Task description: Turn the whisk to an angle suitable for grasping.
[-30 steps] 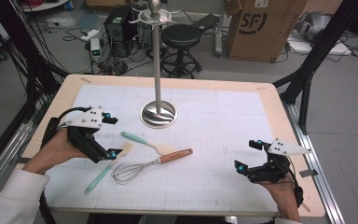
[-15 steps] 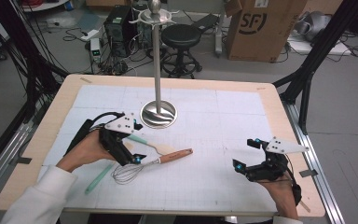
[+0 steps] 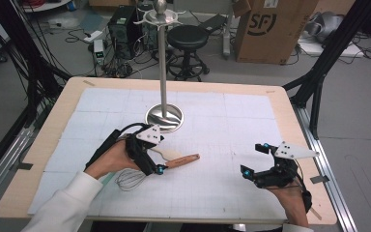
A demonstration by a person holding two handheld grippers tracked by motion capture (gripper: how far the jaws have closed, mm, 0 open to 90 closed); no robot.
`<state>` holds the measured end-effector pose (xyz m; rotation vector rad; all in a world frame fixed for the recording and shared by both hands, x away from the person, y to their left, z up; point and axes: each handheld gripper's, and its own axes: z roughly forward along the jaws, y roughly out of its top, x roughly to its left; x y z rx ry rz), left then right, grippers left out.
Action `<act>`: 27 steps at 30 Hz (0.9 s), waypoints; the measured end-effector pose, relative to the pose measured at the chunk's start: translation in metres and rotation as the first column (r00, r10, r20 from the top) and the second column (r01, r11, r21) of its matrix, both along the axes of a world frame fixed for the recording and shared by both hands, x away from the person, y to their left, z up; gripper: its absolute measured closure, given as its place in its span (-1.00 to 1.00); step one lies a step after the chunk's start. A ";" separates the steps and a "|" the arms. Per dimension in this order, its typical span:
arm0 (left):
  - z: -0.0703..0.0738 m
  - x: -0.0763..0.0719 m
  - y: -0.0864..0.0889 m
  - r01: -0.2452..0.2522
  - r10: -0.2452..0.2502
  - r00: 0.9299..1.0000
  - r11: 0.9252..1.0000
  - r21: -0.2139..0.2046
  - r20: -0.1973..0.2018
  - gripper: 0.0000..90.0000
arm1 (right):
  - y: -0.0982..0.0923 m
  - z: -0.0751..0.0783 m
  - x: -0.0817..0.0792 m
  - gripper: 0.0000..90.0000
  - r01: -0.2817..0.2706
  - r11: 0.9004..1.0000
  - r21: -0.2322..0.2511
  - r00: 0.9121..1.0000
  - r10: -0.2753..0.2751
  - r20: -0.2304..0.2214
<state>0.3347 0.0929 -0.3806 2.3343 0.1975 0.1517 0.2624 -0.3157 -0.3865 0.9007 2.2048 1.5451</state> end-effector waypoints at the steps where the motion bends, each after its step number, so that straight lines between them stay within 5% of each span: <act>1: -0.002 0.000 -0.002 0.003 -0.003 1.000 1.000 0.009 -0.005 -0.96 | 0.000 0.000 0.000 -1.00 0.000 1.000 -0.001 1.000 0.000 0.003; 16: -0.027 0.009 -0.018 0.027 -0.019 0.997 0.994 0.104 -0.075 -0.80 | -0.001 0.000 0.001 -1.00 0.003 1.000 0.001 1.000 -0.003 0.000; 19: -0.031 0.009 -0.019 0.057 -0.047 0.995 0.992 0.117 -0.088 -0.63 | -0.001 0.000 0.001 -1.00 0.006 1.000 0.001 1.000 -0.006 0.004; 27: -0.038 0.008 -0.025 0.046 -0.032 0.996 0.982 0.181 -0.080 -0.36 | 0.000 -0.001 0.001 -1.00 0.004 1.000 -0.002 1.000 -0.004 0.000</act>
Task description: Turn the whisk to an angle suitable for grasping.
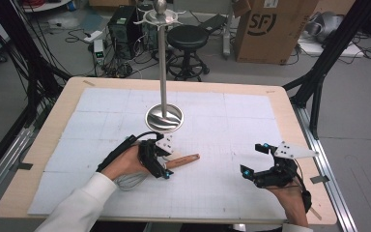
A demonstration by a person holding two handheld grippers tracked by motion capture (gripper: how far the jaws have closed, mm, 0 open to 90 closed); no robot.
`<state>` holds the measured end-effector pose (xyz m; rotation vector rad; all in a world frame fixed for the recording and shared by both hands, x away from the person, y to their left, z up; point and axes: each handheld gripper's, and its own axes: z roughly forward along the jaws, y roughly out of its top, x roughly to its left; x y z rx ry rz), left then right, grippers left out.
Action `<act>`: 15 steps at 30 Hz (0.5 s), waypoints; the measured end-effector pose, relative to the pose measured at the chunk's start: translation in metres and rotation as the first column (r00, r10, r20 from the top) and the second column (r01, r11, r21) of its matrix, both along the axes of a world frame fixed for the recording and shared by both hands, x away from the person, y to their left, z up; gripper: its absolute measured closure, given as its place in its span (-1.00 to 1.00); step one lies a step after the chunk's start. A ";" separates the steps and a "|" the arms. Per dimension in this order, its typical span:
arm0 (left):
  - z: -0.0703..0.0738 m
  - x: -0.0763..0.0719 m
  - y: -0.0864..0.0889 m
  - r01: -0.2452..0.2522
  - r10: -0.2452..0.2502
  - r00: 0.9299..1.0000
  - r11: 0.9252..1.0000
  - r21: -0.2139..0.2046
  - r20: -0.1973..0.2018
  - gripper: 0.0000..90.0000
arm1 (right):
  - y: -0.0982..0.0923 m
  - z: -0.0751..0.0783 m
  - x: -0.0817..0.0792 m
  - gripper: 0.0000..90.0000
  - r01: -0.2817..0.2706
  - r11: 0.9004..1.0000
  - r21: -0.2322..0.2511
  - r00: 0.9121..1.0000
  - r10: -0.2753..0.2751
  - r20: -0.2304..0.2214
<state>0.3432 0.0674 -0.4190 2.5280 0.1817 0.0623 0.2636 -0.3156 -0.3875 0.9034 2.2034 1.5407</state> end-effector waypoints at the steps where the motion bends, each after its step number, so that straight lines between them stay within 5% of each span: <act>1: 0.000 0.000 -0.001 0.002 -0.002 1.000 1.000 0.006 -0.003 -0.32 | 0.000 0.000 0.000 -1.00 0.000 1.000 0.001 1.000 0.000 -0.001; 15: -0.004 -0.005 -0.007 -0.009 0.006 0.999 0.998 0.070 0.040 0.41 | -0.001 -0.001 0.000 -1.00 0.001 1.000 0.002 1.000 -0.001 -0.007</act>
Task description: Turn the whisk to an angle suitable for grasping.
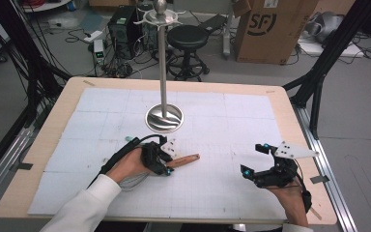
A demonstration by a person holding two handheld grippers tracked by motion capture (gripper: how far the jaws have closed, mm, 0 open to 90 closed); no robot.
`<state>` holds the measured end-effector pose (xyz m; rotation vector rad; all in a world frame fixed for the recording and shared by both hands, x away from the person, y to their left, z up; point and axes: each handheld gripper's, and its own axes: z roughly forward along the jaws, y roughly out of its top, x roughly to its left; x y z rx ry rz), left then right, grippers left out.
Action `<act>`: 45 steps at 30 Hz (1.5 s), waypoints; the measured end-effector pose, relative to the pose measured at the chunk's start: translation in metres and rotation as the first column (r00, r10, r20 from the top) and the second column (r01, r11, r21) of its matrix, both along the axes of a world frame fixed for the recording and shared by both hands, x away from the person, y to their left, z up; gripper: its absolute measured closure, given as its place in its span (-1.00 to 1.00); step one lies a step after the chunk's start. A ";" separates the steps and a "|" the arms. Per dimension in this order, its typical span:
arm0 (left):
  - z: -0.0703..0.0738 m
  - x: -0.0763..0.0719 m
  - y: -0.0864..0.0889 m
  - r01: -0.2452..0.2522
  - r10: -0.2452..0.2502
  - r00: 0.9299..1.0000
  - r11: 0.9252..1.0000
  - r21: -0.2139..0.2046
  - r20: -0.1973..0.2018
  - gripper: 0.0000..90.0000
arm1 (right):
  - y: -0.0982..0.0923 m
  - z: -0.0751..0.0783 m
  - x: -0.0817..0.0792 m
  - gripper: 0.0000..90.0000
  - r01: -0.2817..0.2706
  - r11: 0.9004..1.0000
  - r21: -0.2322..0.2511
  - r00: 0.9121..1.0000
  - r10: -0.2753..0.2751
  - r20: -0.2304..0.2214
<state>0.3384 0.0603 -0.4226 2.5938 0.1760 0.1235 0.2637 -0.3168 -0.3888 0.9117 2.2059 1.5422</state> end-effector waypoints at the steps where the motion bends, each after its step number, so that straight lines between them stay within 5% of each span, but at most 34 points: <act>1: 0.000 0.000 0.000 0.002 -0.002 1.000 1.000 0.008 -0.003 0.43 | 0.000 0.000 0.000 -1.00 0.001 1.000 0.001 1.000 -0.001 -0.001; 13: 0.006 -0.008 -0.001 -0.021 0.020 1.000 0.999 0.044 0.009 0.54 | 0.000 0.000 0.000 -1.00 0.004 1.000 0.001 1.000 -0.004 0.000; 21: 0.026 -0.010 0.015 -0.022 0.022 1.000 1.000 -0.014 0.004 0.58 | 0.000 0.001 0.001 -1.00 0.001 1.000 0.001 1.000 -0.001 0.004; 30: 0.048 -0.016 0.034 -0.004 0.007 0.999 0.998 -0.060 0.045 0.59 | 0.001 0.003 0.000 -1.00 -0.005 1.000 0.003 1.000 0.005 0.007; 36: 0.074 -0.020 0.060 -0.026 0.035 0.997 0.990 -0.140 0.065 0.59 | 0.002 0.003 0.000 -1.00 -0.005 1.000 0.001 1.000 0.005 0.008; 45: 0.093 -0.025 0.102 -0.021 0.034 0.995 0.990 -0.139 0.091 0.59 | 0.003 0.004 0.000 -1.00 -0.007 1.000 -0.004 1.000 0.007 0.015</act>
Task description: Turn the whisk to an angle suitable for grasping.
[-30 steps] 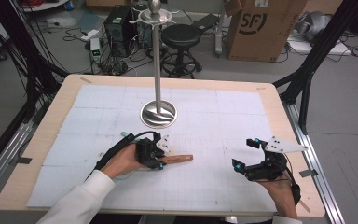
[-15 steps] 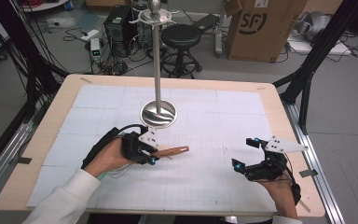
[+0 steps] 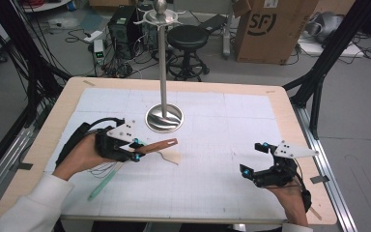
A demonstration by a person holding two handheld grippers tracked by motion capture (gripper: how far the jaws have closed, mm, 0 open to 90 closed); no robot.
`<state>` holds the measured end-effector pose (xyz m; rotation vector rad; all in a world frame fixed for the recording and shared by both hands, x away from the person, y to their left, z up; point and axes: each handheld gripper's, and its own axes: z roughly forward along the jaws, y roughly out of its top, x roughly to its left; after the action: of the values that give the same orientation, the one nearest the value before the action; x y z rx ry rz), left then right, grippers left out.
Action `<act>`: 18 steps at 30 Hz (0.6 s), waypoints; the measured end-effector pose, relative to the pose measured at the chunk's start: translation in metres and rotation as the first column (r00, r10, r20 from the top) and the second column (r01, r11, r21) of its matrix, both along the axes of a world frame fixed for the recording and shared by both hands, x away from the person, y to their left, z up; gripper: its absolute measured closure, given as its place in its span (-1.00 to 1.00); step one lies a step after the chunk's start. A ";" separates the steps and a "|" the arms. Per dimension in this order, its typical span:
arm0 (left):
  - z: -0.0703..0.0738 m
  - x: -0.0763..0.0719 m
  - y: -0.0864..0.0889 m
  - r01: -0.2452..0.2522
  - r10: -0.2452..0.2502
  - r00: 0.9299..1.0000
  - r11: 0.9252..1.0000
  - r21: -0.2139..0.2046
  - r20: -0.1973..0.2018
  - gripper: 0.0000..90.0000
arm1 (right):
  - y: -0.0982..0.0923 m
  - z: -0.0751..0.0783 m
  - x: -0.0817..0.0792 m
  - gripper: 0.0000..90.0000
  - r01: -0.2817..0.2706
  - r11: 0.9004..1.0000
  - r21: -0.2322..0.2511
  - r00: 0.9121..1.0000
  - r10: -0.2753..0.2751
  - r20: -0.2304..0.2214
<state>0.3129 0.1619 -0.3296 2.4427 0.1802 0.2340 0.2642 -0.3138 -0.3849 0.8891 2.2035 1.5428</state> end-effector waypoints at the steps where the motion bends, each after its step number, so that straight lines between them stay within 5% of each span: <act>1: 0.000 -0.001 0.005 0.000 0.000 1.000 1.000 0.011 -0.002 0.59 | 0.000 0.000 0.000 -1.00 0.001 1.000 0.000 1.000 -0.001 -0.004; 11: -0.014 -0.001 0.058 -0.022 0.023 1.000 0.997 0.071 -0.014 0.58 | 0.003 -0.001 0.001 -1.00 0.001 1.000 -0.002 1.000 -0.001 -0.011; 18: -0.034 0.000 0.076 -0.009 0.012 0.999 0.996 0.087 -0.035 0.58 | 0.003 -0.001 0.002 -1.00 0.002 1.000 -0.003 1.000 -0.002 -0.011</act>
<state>0.3126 0.2378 -0.3631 2.5345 0.2020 0.2065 0.2658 -0.3108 -0.3855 0.9007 2.2118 1.5364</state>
